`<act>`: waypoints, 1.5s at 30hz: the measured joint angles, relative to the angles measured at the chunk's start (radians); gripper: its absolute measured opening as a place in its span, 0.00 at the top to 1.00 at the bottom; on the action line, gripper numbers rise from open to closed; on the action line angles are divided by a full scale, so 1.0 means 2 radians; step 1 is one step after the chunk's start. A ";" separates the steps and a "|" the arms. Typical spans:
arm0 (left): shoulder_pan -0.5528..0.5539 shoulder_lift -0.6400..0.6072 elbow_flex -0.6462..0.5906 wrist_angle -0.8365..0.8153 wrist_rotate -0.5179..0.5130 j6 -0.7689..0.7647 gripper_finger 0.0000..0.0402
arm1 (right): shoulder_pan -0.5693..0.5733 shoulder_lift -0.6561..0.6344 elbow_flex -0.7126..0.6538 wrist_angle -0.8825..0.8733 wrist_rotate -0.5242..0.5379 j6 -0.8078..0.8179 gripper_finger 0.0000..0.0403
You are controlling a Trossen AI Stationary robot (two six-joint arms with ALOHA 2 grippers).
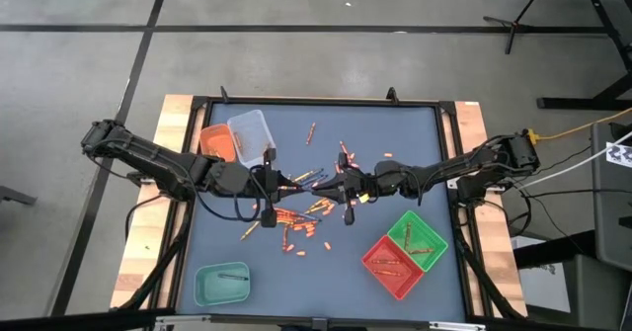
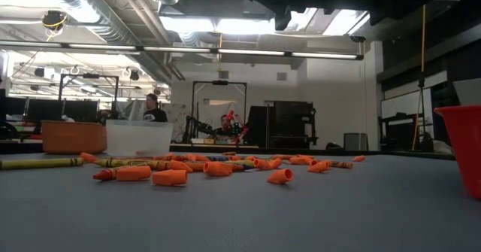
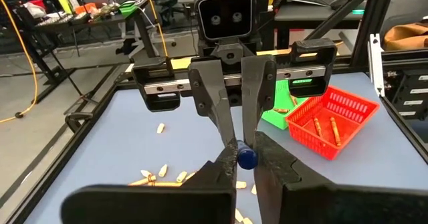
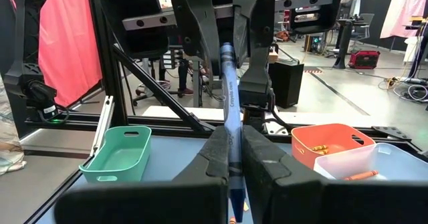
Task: Sort crayons
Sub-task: Put the blue crayon into the blue bin
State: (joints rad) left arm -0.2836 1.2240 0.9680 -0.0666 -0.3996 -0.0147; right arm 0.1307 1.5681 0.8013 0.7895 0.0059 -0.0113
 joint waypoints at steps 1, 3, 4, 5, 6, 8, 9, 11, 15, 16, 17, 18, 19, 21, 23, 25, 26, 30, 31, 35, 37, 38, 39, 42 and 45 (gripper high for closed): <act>0.000 0.000 0.000 0.000 0.000 0.000 0.97 | 0.000 0.000 0.000 0.000 0.000 0.000 0.95; 0.000 0.000 0.000 0.000 0.000 0.000 0.97 | 0.000 0.000 0.000 0.000 0.000 0.000 0.95; 0.000 0.000 0.000 0.000 0.000 0.000 0.97 | 0.000 0.000 0.000 0.000 0.000 0.000 0.95; 0.000 0.000 0.000 0.000 0.000 0.000 0.97 | 0.000 0.000 0.000 0.000 0.000 0.000 0.95; 0.000 0.000 0.000 0.000 0.000 0.000 0.97 | 0.000 0.000 0.000 0.000 0.000 0.000 0.95; 0.000 0.000 0.000 -0.001 0.000 0.000 0.97 | 0.000 0.000 0.000 -0.001 0.000 0.001 0.93; 0.000 0.000 0.000 -0.001 0.000 0.000 0.97 | 0.000 0.000 0.000 -0.001 0.000 0.001 0.91; 0.000 0.000 0.000 -0.001 0.000 0.000 0.97 | 0.000 0.000 0.000 -0.002 0.001 0.002 0.86; 0.000 0.000 0.000 -0.005 0.000 0.000 0.97 | 0.000 0.000 0.000 -0.006 0.001 0.003 0.74; 0.000 0.000 0.000 -0.008 0.000 -0.001 0.97 | 0.000 0.000 0.000 -0.008 0.001 0.003 0.72; 0.000 0.000 0.000 -0.012 0.000 -0.001 0.97 | 0.000 0.000 0.000 -0.014 0.001 0.003 0.69; 0.000 0.000 0.000 -0.016 0.000 -0.004 0.97 | 0.000 0.000 0.000 -0.023 0.001 0.003 0.68; 0.000 0.000 0.000 -0.021 0.000 -0.005 0.97 | 0.000 0.000 0.000 -0.033 0.001 0.003 0.66; 0.000 0.000 0.000 -0.038 0.000 -0.017 0.97 | 0.000 0.000 0.000 -0.059 0.001 0.003 0.64; 0.000 0.000 0.000 -0.057 0.000 -0.034 0.97 | 0.000 0.000 0.000 -0.091 0.001 0.003 0.63; -0.001 0.000 0.000 -0.081 0.000 -0.055 0.97 | 0.000 0.000 0.000 -0.130 0.001 0.003 0.62; -0.001 0.000 0.000 -0.096 0.001 -0.068 0.97 | 0.000 0.000 0.000 -0.151 0.001 0.003 0.63; -0.004 0.000 0.000 -0.166 0.001 -0.131 0.97 | 0.000 0.000 0.000 -0.233 0.001 0.003 0.63; -0.006 0.000 0.000 -0.183 0.004 -0.147 0.97 | 0.000 0.000 0.000 -0.253 0.001 0.003 0.63; -0.015 0.000 0.000 -0.244 0.060 -0.218 0.97 | 0.000 0.000 0.000 -0.315 0.001 0.003 0.63; -0.023 0.000 0.000 -0.268 0.102 -0.259 0.97 | 0.000 0.000 0.000 -0.334 0.001 0.003 0.63; -0.029 0.000 0.000 -0.278 0.123 -0.278 0.97 | 0.000 0.000 0.000 -0.340 0.001 0.003 0.63; -0.035 0.000 0.000 -0.288 0.141 -0.297 0.97 | 0.000 0.000 0.000 -0.345 0.001 0.003 0.63; -0.060 0.000 0.000 -0.313 0.190 -0.352 0.97 | 0.000 0.000 0.000 -0.345 0.001 0.003 0.63; -0.090 0.000 0.000 -0.326 0.220 -0.406 0.97 | 0.000 0.000 0.000 -0.342 0.001 0.003 0.63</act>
State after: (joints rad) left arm -0.4631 1.2240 0.9680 -0.7183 0.0414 -0.8267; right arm 0.1303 1.5684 0.8013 0.1059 0.0078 -0.0048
